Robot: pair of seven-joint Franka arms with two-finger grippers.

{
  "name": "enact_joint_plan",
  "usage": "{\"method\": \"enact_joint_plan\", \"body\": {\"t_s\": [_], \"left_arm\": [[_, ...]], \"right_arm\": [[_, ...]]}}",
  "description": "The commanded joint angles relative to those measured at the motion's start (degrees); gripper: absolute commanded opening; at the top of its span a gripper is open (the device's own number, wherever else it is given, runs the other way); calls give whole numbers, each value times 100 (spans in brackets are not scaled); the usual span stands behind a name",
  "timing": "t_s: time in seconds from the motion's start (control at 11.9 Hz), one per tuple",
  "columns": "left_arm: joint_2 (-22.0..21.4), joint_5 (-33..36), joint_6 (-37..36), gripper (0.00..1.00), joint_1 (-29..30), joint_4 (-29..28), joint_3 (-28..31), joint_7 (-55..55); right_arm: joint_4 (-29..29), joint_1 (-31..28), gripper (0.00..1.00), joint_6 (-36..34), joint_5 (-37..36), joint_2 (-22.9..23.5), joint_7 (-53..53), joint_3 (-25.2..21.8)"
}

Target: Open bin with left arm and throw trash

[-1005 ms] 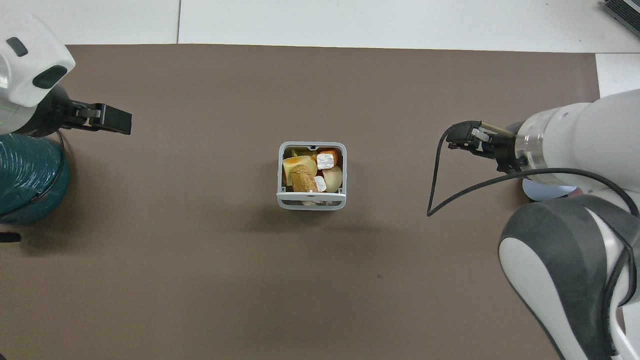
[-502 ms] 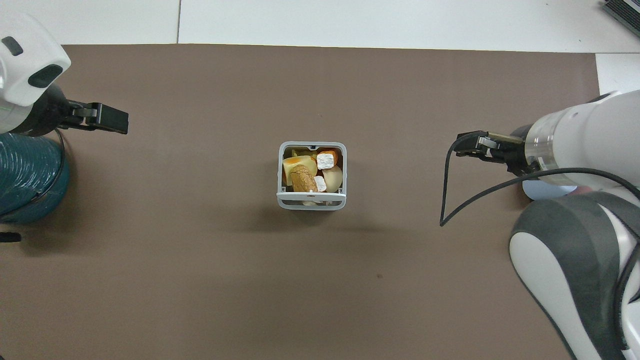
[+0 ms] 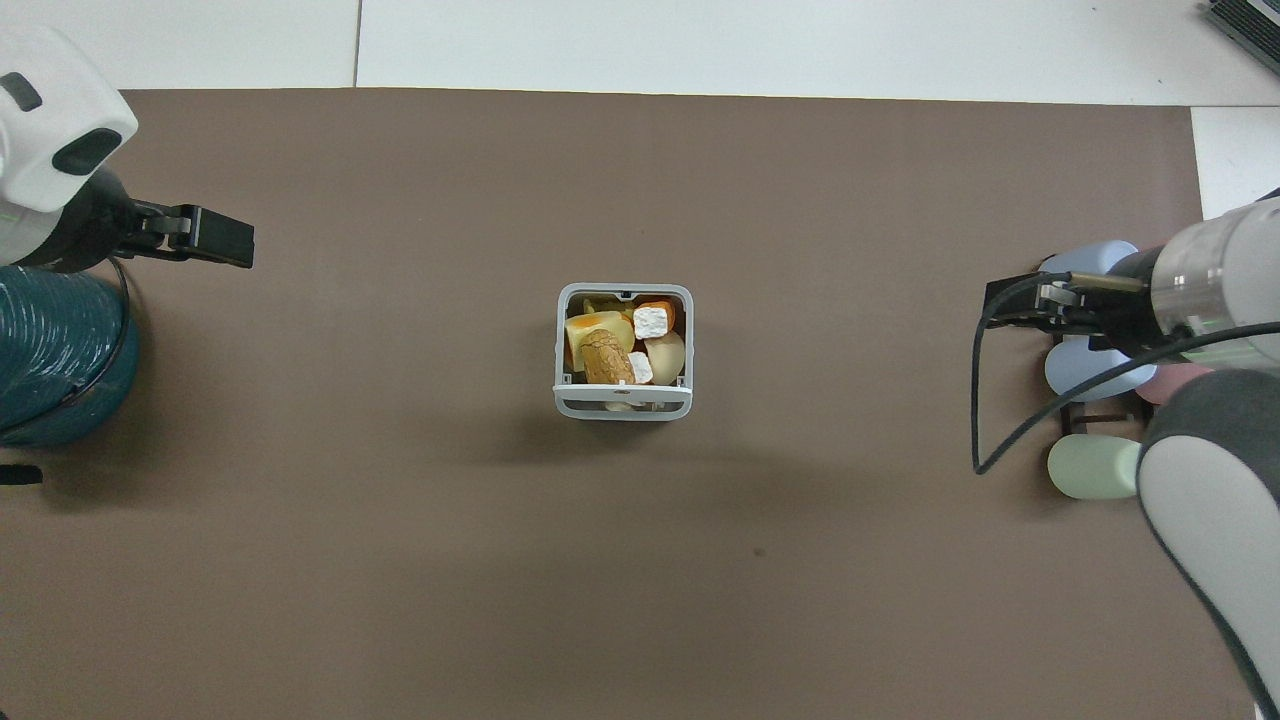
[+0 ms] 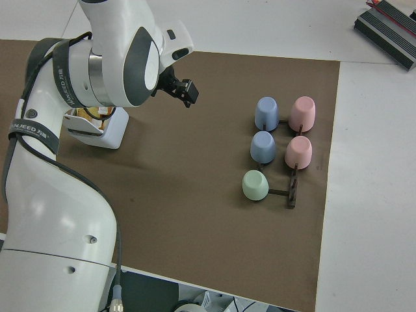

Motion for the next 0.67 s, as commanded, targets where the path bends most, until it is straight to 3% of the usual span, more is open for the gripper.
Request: {"method": "enact_joint_plan", "body": {"t_s": [0.0, 0.59], "left_arm": [[-117, 119, 103, 100, 57, -178, -53, 41], [-99, 128, 15, 100, 171, -90, -53, 76]], "right_arm": [[293, -227, 100, -557, -108, -40, -340, -57], [996, -535, 100, -989, -330, 153, -445, -13]]}}
